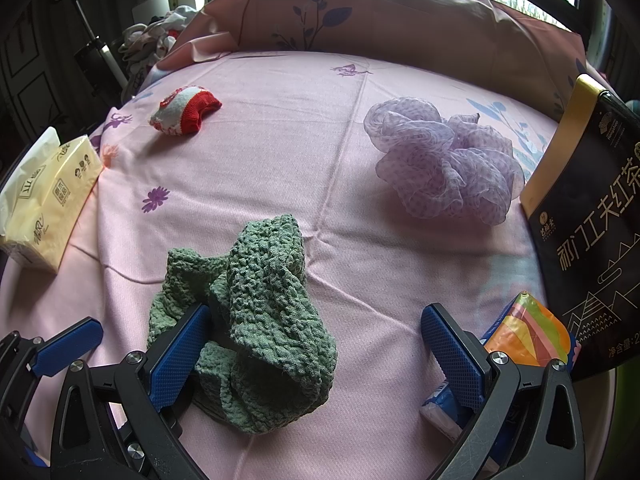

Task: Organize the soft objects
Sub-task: 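Hold the green knitted cloth in the right gripper, then lift the green cloth off the bed with the right gripper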

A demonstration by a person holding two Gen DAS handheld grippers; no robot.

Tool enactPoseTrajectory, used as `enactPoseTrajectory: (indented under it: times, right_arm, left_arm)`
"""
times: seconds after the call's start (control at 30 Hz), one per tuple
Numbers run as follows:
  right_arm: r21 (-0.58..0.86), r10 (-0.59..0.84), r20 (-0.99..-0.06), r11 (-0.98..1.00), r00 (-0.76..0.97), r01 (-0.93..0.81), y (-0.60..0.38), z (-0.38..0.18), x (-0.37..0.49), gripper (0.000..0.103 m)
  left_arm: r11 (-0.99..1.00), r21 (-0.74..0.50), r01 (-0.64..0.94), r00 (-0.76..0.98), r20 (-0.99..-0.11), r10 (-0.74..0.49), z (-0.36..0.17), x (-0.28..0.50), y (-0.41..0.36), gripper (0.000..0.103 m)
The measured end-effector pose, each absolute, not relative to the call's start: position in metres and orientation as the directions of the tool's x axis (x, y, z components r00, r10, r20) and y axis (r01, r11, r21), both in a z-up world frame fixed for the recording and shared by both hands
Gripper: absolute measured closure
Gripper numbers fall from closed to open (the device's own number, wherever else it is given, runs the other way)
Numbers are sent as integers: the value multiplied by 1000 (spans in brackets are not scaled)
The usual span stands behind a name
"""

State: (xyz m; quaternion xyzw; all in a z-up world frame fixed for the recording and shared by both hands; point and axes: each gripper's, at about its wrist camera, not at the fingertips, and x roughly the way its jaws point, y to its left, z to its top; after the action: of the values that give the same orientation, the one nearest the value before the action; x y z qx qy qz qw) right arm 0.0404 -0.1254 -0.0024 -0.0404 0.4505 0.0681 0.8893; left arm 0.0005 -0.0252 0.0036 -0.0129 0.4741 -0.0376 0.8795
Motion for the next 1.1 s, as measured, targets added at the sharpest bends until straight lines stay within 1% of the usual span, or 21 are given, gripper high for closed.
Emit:
enactPoseTrajectory:
  times: [0.97, 1.0, 1.07, 1.1]
  right_arm:
    - [-9, 83, -813, 988, 577, -156, -125, -3, 43, 0]
    - [-10, 84, -816, 987, 572, -160, -125, -3, 43, 0]
    - [6, 101, -810, 986, 578, -164, -127, -2, 42, 0]
    - [16, 112, -803, 986, 585, -167, -128, 0, 41, 7]
  left_arm:
    - [996, -71, 54, 537, -839, -88, 4, 1, -23, 33]
    - [996, -71, 53, 538, -838, -89, 5, 1, -24, 34]
    - [995, -79, 59, 542, -835, -98, 6, 0, -25, 39]
    - [994, -83, 64, 545, -832, -104, 7, 0, -25, 43]
